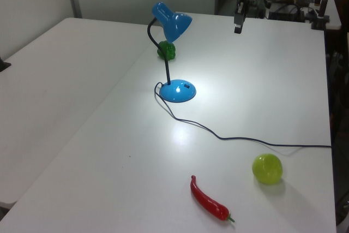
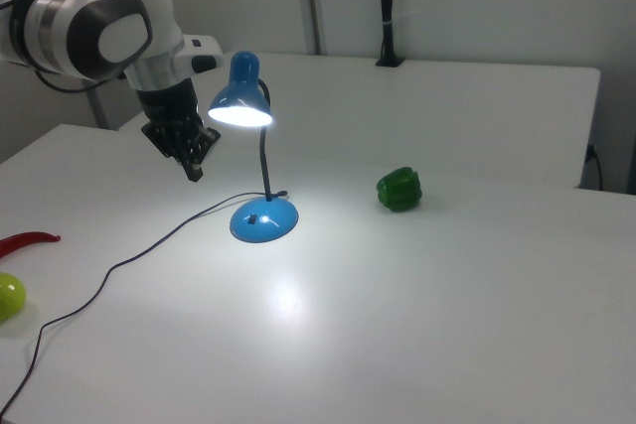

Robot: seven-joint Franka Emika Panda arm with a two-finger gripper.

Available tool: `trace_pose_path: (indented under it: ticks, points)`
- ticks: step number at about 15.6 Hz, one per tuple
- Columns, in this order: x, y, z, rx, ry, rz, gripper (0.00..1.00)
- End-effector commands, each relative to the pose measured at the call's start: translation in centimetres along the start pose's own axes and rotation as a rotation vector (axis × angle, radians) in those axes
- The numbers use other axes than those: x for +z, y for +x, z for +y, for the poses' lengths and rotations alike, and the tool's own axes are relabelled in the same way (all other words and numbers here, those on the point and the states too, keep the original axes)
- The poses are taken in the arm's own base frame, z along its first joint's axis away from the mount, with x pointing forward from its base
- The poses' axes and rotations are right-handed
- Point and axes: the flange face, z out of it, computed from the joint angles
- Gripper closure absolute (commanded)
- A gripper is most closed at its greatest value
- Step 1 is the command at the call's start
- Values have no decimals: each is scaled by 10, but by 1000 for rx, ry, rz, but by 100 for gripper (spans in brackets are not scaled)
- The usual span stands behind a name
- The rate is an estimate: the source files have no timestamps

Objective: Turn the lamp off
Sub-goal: 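Move the gripper toward the blue lamp's round base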

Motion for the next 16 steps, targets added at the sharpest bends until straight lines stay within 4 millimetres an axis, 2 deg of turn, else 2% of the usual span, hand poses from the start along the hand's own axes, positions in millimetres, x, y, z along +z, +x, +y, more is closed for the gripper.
trace_pose_path:
  ticks: [1,4,11,16]
  points:
    - [5,3,-4,-29,7,19,100]
    - [18,9,-7,-47,5,25,100]
    - [72,28,-27,-70,3,83,100]
    - [102,40,-36,-74,-2,154,100]
